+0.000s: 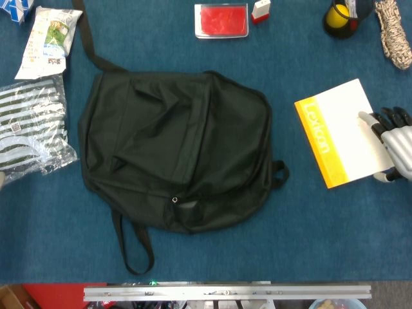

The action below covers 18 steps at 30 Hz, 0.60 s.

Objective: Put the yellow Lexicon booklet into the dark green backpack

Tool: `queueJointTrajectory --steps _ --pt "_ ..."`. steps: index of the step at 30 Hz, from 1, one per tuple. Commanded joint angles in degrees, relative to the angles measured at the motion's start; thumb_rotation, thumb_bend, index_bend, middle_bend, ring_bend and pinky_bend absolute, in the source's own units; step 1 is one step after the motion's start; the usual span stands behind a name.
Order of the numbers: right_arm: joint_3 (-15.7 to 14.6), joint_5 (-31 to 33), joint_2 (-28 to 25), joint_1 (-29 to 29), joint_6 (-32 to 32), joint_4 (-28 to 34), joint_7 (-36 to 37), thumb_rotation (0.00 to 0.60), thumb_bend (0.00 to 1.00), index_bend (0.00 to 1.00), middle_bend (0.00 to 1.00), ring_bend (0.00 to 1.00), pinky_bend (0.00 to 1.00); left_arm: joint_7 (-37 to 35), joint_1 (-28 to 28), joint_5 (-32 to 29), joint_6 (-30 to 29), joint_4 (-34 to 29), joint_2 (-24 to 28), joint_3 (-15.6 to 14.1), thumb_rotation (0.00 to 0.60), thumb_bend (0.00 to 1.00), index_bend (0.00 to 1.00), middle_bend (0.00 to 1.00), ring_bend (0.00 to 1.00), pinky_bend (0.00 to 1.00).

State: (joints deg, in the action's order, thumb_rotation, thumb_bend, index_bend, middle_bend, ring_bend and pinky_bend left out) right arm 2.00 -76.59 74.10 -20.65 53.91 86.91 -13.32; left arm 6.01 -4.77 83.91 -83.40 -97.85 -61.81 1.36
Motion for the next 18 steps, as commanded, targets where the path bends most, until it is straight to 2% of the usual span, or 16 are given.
queueJointTrajectory --steps 1,5,9,14,18 --pt "-0.9 -3.0 -6.4 0.0 -0.7 7.0 8.4 0.6 0.0 0.05 0.14 0.05 0.05 0.3 0.0 0.0 -0.1 -0.2 0.2 0.1 0.6 0.24 0.11 0.09 0.11 0.07" --pt "-0.7 -4.3 -10.8 0.4 1.0 10.3 13.6 0.6 0.0 0.05 0.15 0.05 0.06 0.8 -0.1 0.4 -0.2 -0.6 0.4 0.1 0.6 0.24 0.11 0.09 0.11 0.07" --pt "0.6 -1.1 -13.6 0.2 0.5 11.0 17.0 0.6 0.0 0.05 0.15 0.06 0.1 1.3 -0.3 0.7 -0.1 -0.9 0.3 0.1 0.6 0.24 0.11 0.09 0.11 0.07" --pt "2.1 6.6 -14.5 -1.8 -4.7 8.8 18.1 0.6 0.0 0.03 0.16 0.09 0.13 1.6 -0.5 0.6 0.4 -1.1 0.2 0.0 0.6 0.24 0.11 0.09 0.11 0.07" --pt "2.7 11.4 -13.4 -4.8 -9.5 5.5 16.1 0.6 0.0 0.0 0.16 0.1 0.14 2.1 -0.7 0.7 0.7 -1.4 0.4 -0.1 0.6 0.24 0.11 0.09 0.11 0.07"
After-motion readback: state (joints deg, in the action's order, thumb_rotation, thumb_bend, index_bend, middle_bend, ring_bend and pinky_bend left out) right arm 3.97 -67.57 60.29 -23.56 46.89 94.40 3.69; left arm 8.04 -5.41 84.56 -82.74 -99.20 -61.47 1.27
